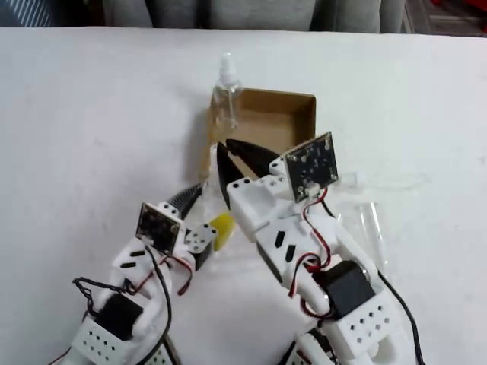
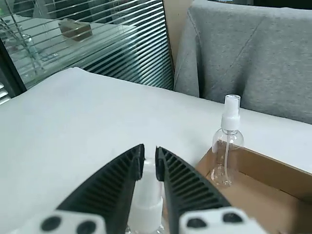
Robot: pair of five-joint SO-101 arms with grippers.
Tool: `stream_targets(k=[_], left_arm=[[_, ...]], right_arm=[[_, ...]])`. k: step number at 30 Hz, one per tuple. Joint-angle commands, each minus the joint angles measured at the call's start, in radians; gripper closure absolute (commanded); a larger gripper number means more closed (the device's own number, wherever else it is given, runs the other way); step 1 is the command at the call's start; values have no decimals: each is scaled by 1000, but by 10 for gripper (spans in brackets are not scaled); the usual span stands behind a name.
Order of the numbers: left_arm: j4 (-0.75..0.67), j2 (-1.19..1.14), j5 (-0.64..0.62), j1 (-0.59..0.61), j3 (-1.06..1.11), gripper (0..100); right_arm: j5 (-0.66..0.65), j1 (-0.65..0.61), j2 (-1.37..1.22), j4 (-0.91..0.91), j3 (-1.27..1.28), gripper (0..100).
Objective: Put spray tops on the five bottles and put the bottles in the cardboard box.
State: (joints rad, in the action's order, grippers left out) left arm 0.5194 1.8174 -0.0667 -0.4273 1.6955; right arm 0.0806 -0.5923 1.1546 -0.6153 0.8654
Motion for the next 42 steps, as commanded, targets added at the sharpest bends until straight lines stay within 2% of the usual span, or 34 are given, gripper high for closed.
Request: stream_targets(k=[1, 10, 14, 19, 23, 26, 30, 35, 39, 42], left_arm=[[-20, 16, 6, 10, -3, 980], [-84, 15, -2, 41, -5, 980], [-158, 15, -12, 114, -9, 980], [-204, 12, -115, 185, -54, 980], [-203, 1, -147, 206, -124, 980], [-212, -104, -144, 206, -199, 980], [-218, -390, -144, 208, -390, 980], [-313, -720, -144, 208, -566, 980], [-376, -863, -146, 208, -615, 980], [-374, -878, -146, 200, -614, 980]], right_arm=[[-14, 2, 45, 25, -43, 982], [-15, 170, 64, -4, 60, 983], [-15, 162, 73, -2, 144, 983], [-12, 154, 73, -28, 178, 983], [-15, 47, 73, -33, 227, 983], [-15, 4, 73, -33, 239, 983], [-15, -28, 74, -68, 239, 983], [-12, -93, 105, -110, 245, 983], [-15, -163, 223, -99, 311, 983], [-15, -206, 315, -1, 410, 983]])
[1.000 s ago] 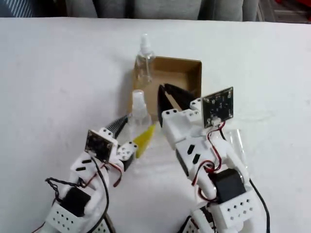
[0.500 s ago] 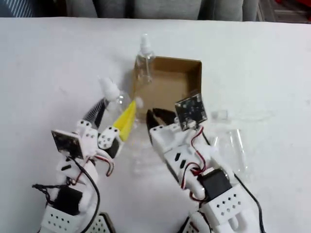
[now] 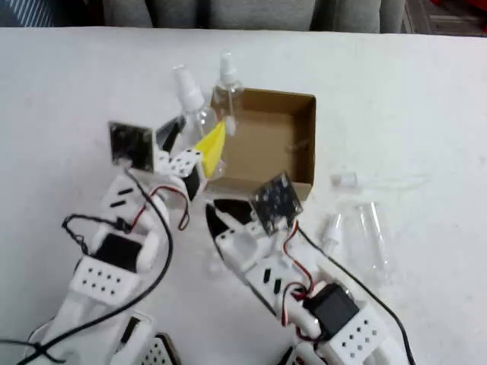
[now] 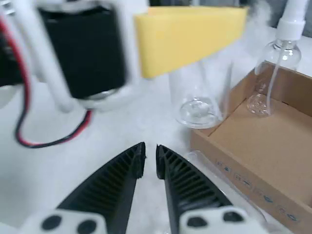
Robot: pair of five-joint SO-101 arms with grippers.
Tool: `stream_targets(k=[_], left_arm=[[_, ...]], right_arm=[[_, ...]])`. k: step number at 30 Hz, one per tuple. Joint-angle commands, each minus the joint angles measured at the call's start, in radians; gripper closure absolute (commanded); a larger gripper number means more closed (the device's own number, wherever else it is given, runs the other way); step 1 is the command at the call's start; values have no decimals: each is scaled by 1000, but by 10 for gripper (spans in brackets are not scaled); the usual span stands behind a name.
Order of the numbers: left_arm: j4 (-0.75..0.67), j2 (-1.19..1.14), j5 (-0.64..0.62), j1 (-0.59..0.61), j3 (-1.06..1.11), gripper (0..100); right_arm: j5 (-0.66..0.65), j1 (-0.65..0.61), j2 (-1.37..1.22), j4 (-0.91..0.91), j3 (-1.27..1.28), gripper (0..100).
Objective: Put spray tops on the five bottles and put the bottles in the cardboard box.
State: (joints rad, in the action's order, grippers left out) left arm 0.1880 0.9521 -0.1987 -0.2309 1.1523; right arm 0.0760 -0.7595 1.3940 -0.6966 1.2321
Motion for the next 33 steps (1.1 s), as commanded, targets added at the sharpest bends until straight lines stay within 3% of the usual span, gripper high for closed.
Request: stream_targets(k=[1, 13, 33], left_arm=[[-41, -7, -14, 2, -69, 980], [232, 220, -14, 2, -61, 980], [546, 524, -14, -93, -64, 980]], right_arm=[[-11, -39, 101, 128, 81, 983], [-74, -38, 67, 481, 265, 983], [-74, -12, 1, 499, 267, 983]])
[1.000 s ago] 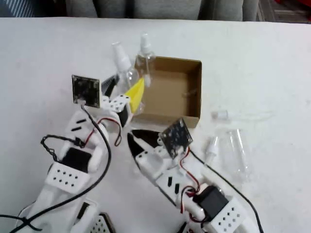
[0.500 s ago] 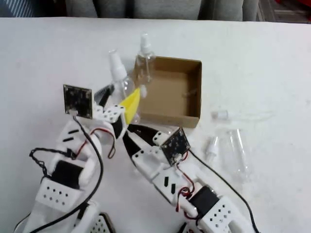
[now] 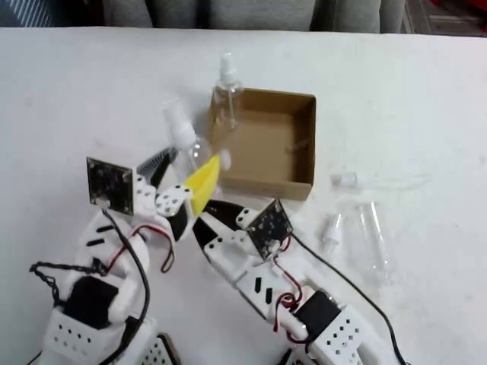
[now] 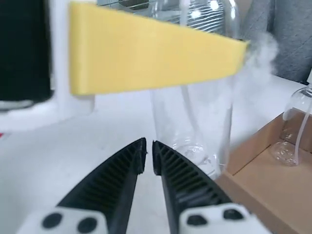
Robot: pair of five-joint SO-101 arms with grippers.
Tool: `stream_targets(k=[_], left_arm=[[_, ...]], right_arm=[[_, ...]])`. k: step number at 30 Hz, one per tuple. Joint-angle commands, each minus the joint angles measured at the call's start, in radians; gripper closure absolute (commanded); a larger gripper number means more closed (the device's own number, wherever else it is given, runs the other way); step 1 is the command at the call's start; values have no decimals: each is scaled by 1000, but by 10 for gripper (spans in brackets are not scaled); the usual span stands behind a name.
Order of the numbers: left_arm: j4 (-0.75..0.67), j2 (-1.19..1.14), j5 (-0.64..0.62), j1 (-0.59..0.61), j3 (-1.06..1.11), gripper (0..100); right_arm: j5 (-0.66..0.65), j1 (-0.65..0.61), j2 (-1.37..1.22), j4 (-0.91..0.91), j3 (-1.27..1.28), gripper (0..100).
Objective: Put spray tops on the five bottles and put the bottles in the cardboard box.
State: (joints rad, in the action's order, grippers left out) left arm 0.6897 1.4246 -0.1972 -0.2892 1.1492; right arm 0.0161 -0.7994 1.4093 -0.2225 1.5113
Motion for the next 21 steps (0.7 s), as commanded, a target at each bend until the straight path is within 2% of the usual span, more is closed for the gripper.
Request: stream_targets(k=[1, 10, 17, 21], left_arm=[[58, 64, -15, -35, -63, 980], [46, 85, -14, -35, -28, 980], [-296, 84, -8, 15, 181, 980], [-382, 64, -8, 25, 209, 980]], right_arm=[[-14, 38, -15, 25, -12, 983], [-14, 45, -7, 16, -11, 983], [-15, 54, -5, -114, -11, 983], [-18, 139, -5, -157, -11, 983]])
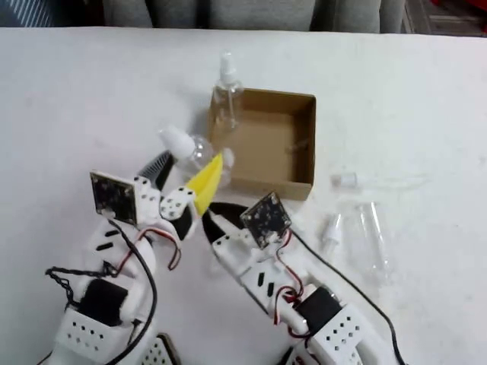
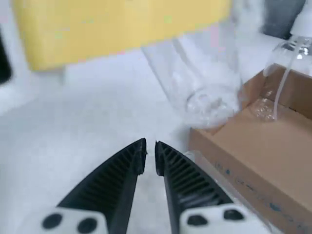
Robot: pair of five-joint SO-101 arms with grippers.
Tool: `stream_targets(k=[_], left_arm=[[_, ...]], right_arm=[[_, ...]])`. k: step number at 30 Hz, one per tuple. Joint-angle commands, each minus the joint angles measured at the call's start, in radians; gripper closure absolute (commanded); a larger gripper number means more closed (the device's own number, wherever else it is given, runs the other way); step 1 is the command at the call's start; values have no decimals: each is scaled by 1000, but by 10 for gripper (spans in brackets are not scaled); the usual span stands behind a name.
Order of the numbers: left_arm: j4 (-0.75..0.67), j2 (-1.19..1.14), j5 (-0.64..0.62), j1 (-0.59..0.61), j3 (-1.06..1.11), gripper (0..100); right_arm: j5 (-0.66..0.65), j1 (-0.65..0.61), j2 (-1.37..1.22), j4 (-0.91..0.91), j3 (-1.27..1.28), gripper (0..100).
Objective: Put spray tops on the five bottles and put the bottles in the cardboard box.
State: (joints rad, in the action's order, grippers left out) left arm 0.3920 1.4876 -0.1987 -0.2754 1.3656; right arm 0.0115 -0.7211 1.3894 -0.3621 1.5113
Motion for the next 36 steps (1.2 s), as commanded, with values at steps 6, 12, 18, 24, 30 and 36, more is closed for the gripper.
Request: stream_targets(k=[6, 12, 18, 24, 30, 36], left_arm=[[-129, -260, -5, 27, -138, 980], [-186, -581, -5, 58, -298, 980], [-423, -780, -5, 51, -302, 980], [-618, -941, -3, 51, -310, 980], [-686, -1155, 97, 41, -419, 980], [-687, -1334, 109, 45, -535, 980]], right_arm=[[-64, 203, 7, -50, -6, 983], [-68, 302, 13, -48, 58, 983], [-68, 467, 13, -42, 103, 983], [-75, 582, 15, -42, 158, 983], [-75, 638, 15, -44, 183, 983], [-75, 638, 15, -47, 183, 983]])
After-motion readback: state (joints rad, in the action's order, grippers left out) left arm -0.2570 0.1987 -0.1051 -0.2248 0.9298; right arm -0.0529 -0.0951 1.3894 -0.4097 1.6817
